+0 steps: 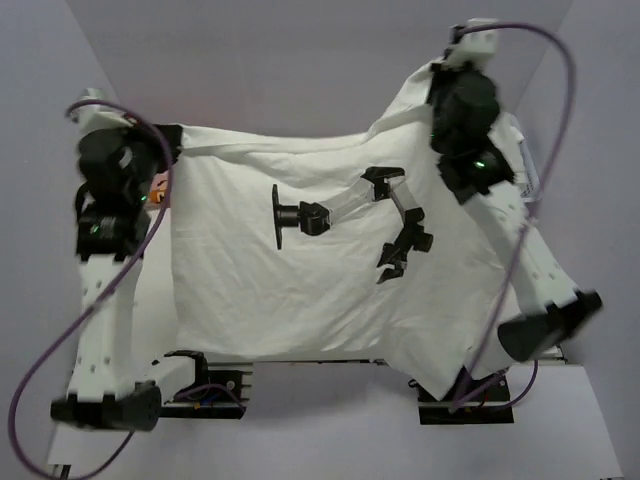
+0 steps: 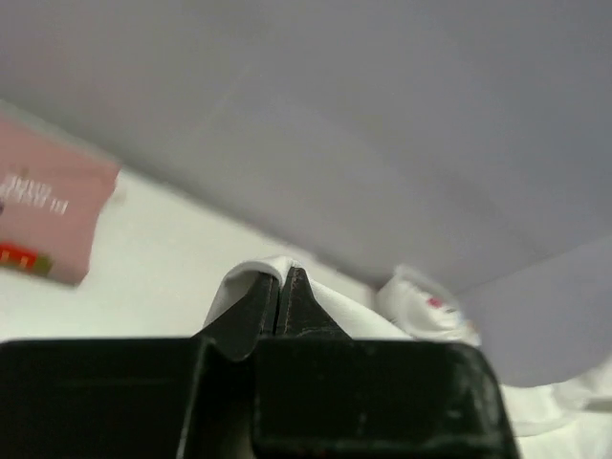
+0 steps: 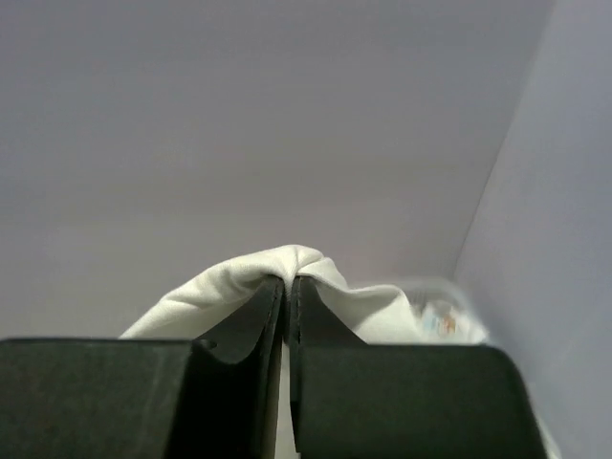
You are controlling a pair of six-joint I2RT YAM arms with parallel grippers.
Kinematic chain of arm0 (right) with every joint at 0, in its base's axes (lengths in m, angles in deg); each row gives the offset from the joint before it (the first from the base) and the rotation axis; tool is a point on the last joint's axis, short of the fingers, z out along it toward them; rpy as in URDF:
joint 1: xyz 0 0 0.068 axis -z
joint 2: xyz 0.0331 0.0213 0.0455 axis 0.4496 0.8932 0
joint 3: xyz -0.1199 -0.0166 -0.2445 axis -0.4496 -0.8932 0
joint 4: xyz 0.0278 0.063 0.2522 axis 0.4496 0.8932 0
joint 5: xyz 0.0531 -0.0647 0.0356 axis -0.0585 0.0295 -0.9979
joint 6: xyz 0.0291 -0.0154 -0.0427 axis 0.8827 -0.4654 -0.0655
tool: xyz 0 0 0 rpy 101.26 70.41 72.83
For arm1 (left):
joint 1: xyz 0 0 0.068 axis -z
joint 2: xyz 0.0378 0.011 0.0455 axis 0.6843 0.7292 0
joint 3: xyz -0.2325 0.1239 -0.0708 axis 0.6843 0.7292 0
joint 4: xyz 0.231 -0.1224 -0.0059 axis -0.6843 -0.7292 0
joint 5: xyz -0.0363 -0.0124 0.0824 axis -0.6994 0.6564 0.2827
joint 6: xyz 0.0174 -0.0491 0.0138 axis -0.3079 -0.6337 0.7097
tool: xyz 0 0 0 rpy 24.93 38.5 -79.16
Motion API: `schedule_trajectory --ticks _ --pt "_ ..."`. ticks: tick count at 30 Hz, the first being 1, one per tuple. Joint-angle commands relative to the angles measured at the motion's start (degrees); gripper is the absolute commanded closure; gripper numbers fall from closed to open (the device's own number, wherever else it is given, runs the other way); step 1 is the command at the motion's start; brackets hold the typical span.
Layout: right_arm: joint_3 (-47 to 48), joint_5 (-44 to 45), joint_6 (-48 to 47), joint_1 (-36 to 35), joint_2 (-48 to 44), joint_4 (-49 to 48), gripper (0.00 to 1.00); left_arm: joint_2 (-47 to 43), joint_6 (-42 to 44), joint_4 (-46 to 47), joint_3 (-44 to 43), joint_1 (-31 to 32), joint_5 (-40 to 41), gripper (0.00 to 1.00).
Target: Fold and stack the t-shirts
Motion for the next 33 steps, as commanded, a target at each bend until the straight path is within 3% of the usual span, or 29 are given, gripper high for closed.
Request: schedule_trajectory --ticks 1,4,5,6,7,8,10,12,14,16,25,26,33 --pt "-5.3 2.6 4.3 3.6 7.0 -1.4 1.00 10.8 -2.1 1.6 10.6 -0.4 1.7 1.00" --pt "-10.0 -3.3 11.7 6.7 14.9 -0.3 1.00 17.2 -2.9 7.7 17.6 -0.4 3.3 1.00" --pt "-11.1 -6.8 13.0 7.9 16.9 1.4 1.00 22.6 -3.6 8.6 18.4 -0.4 3.3 0.90" --pt "-10.9 -8.0 16.1 8.2 20.9 3.1 1.00 25.8 -3.6 9.2 18.4 -0.4 3.3 0.78" --pt "-9.6 -11.5 17.1 8.8 22.9 4.0 1.00 28.9 -3.6 8.4 16.6 -0.4 4.1 0.44" --pt "-8.4 -13.1 17.7 9.5 27.2 5.6 0.97 32.1 -3.6 8.4 15.1 -0.4 4.8 0.26" --pt "-2.4 -16.4 18.0 10.0 33.2 10.4 0.59 40.8 -3.6 3.6 8.6 -0.4 5.6 0.11" --pt "5.7 -19.7 17.1 10.3 39.4 14.1 0.23 44.9 -3.0 0.2 3.9 -0.4 5.6 0.11" --pt "7.6 -20.6 16.0 10.2 40.8 19.0 0.10 46.5 -1.8 0.2 1.4 -0.4 5.6 0.07" --pt "4.3 -21.3 15.8 10.2 39.4 17.9 0.10 45.2 -0.6 3.2 3.2 0.3 3.2 0.00" --pt "-29.5 -30.0 26.3 10.1 19.3 10.9 0.10 37.8 2.7 7.9 14.8 1.5 -4.0 0.00" --pt "-31.3 -30.4 27.1 10.1 15.0 10.7 0.10 37.8 3.4 7.9 14.8 2.1 -4.0 0.00" --pt "-47.4 -35.7 33.2 10.1 8.3 8.2 0.10 44.3 4.7 5.2 10.8 5.6 -0.4 0.00"
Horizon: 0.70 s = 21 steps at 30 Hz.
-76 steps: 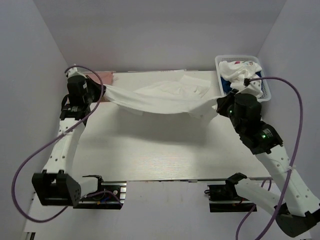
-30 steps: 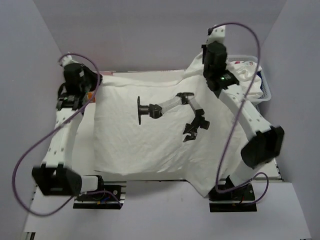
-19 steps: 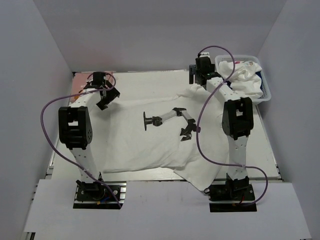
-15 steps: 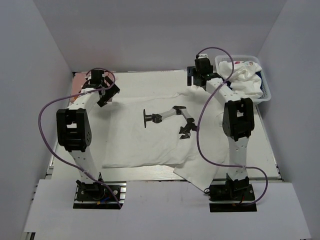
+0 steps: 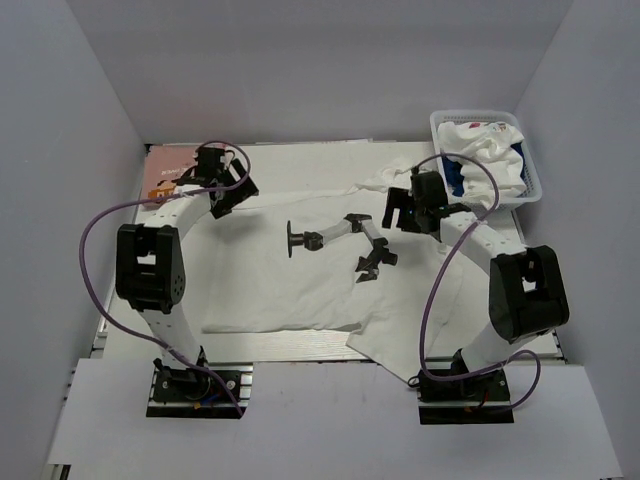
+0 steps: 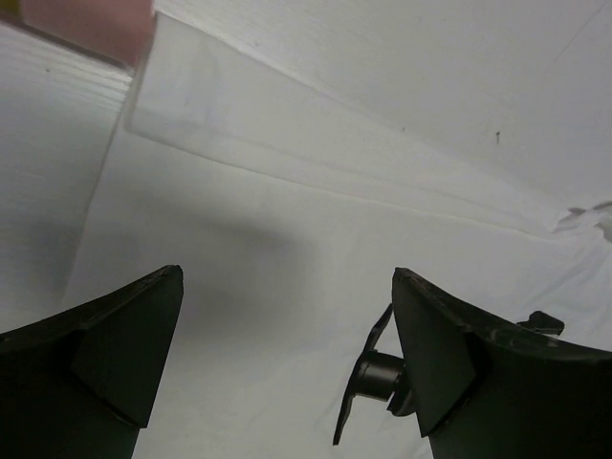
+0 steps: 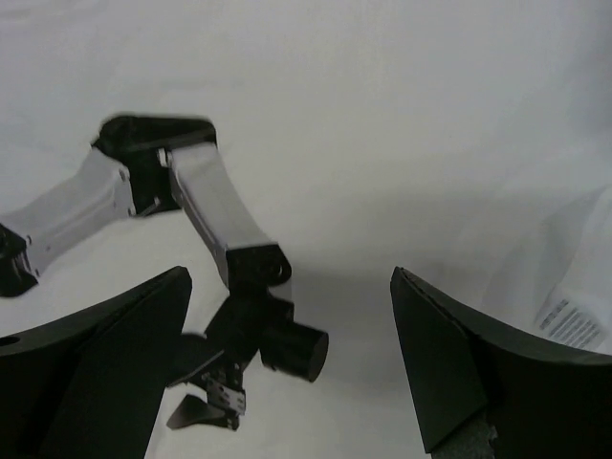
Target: Fold and stack the t-shirts
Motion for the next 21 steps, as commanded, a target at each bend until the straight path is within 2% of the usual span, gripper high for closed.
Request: schedule_trajectory --ticks 1,4,10,15,21 --pt "-5.2 -5.5 5.1 0.0 -2.5 -3.4 0.10 2.5 1.4 -1.4 -3.1 2.1 1.8 0.00" --pt "-9.3 -8.3 6.3 0.1 -2.7 -4.6 0.10 5.9 1.4 -2.0 -5.7 2.7 3.1 0.00" --pt "-14.9 -7.6 7.6 0.5 -2.0 -4.2 0.10 12.5 0.7 -5.3 -11.6 3.2 5.4 0.00" --pt "-15.4 -9.0 7.8 1.1 0.3 -4.2 0.10 18.3 -0.5 -5.3 -16.7 3.2 7.4 0.00" --pt "-14.8 -9.9 6.2 2.2 1.8 -3.5 0.10 26.5 -2.9 -8.2 -27.8 2.6 9.1 0.00"
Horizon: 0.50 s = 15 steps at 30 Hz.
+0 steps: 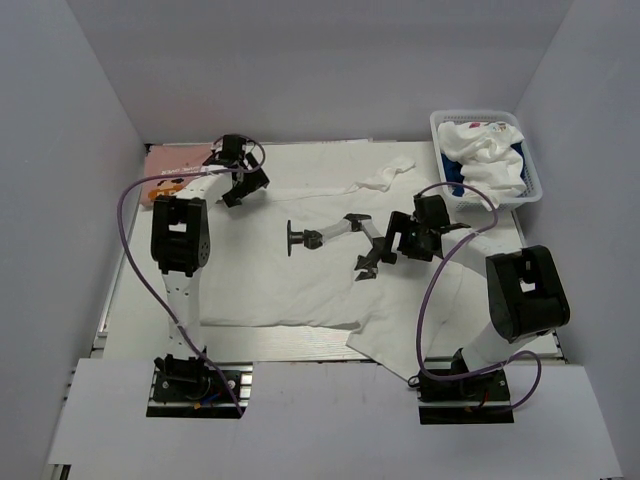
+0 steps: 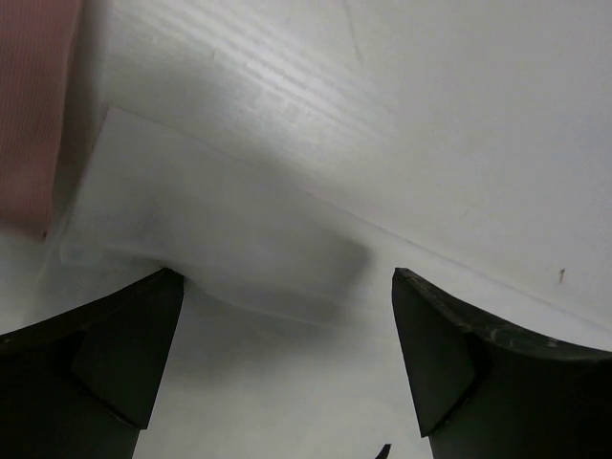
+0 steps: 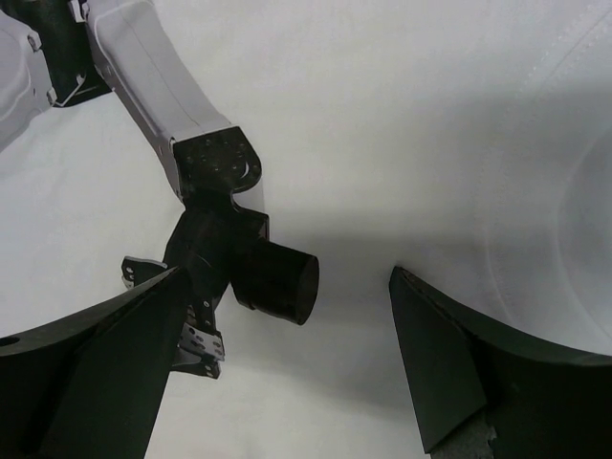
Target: Fold and stack the t-shirts
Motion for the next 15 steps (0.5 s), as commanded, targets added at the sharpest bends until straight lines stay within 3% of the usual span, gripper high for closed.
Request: schedule_trajectory --ticks 1,7,15 --pt "-0.3 -0.9 -0.7 0.8 2.9 1.4 0.10 4.6 -2.5 -3.2 -6.5 -0.9 2.7 0.00" --pt "2.4 -1.5 -3.3 0.8 6.4 4.5 0.10 8.3 -5.4 -3.0 -16.2 -1.4 2.7 0.00" --pt "1.9 -1.7 -3.9 0.8 7.7 5.2 0.10 16.6 -16.7 14.6 -29.9 -2.6 -1.8 0.00"
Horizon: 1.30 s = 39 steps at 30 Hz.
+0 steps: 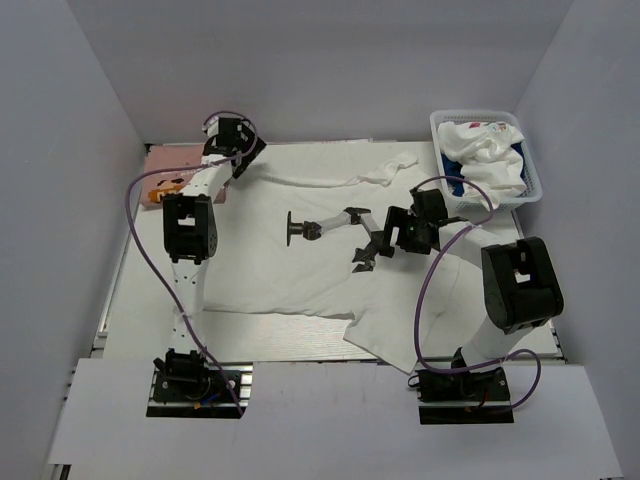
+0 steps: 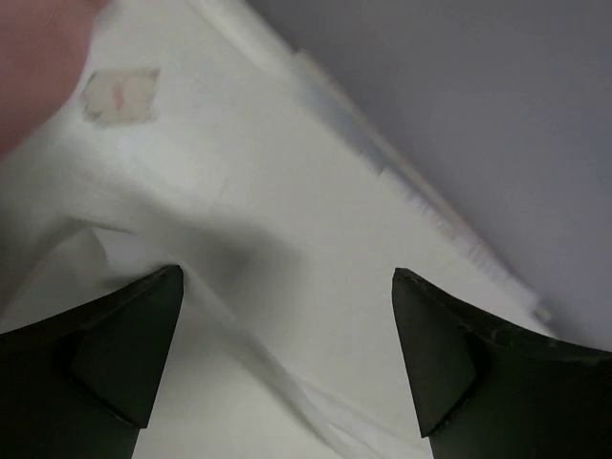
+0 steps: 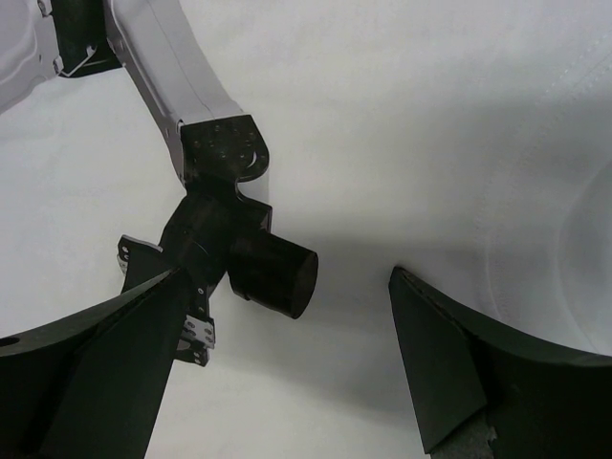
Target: Fold and stack the t-shirts
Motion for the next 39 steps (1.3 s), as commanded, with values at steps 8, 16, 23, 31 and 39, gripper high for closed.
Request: schedule_trajectory --ticks 8,16,23,31,39 --pt "-1.6 1.0 -1.8 0.1 0.4 6.4 0.10 2.3 -5.4 18.6 -6.7 -1.7 -8.1 0.00" --pt "5.1 4.0 0.2 0.4 -0.2 10.0 0.10 -16.4 16.7 3.9 5.8 2.6 -16.4 0.00" --pt "18.5 9.9 1.6 0.2 3.8 15.1 0.10 -33.3 18.8 0.8 33.3 4.8 -7.1 0.00" --pt "34.3 12.4 -1.6 0.3 15.5 16.3 0.10 -40.2 18.9 -0.1 49.8 5.9 -3.5 0.00" --pt "50.0 3.1 -0.2 0.7 28.7 16.0 0.10 -40.8 15.3 4.4 59.9 5.9 -8.1 0.00"
